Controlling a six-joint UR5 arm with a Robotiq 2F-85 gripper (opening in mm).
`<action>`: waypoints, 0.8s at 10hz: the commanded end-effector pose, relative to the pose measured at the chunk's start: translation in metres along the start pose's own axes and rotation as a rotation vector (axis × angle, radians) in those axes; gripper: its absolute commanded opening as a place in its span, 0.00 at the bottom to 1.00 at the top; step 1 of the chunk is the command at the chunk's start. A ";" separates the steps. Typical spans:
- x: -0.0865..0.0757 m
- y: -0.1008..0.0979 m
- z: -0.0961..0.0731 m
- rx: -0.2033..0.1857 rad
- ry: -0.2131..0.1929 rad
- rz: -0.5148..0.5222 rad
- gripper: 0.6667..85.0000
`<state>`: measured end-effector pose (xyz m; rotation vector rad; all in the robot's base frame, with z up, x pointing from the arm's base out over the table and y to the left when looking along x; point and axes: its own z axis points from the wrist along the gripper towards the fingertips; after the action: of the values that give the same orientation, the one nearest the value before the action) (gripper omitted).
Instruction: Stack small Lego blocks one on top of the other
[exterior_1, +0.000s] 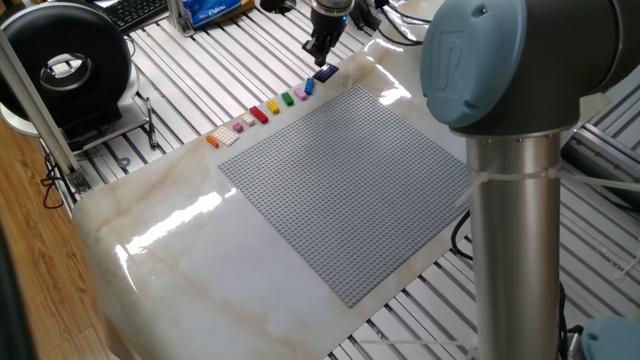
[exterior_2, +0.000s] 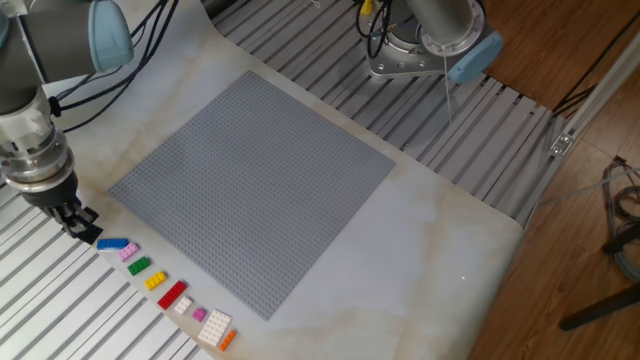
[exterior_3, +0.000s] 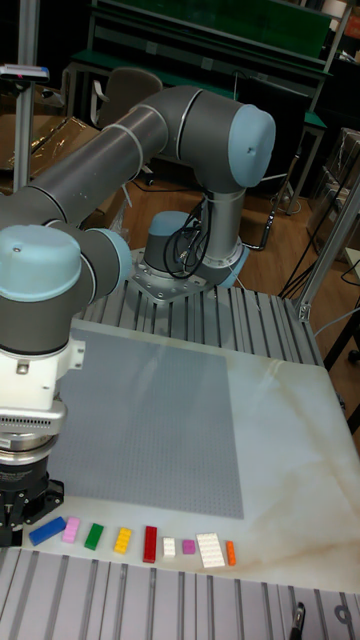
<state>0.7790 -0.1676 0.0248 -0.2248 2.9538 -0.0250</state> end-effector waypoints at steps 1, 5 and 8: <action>-0.018 0.005 -0.001 -0.004 -0.034 0.031 0.00; -0.031 0.011 0.008 -0.019 -0.089 0.034 0.00; -0.032 0.010 0.012 -0.026 -0.110 0.025 0.00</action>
<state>0.8062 -0.1540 0.0195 -0.1953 2.8707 0.0083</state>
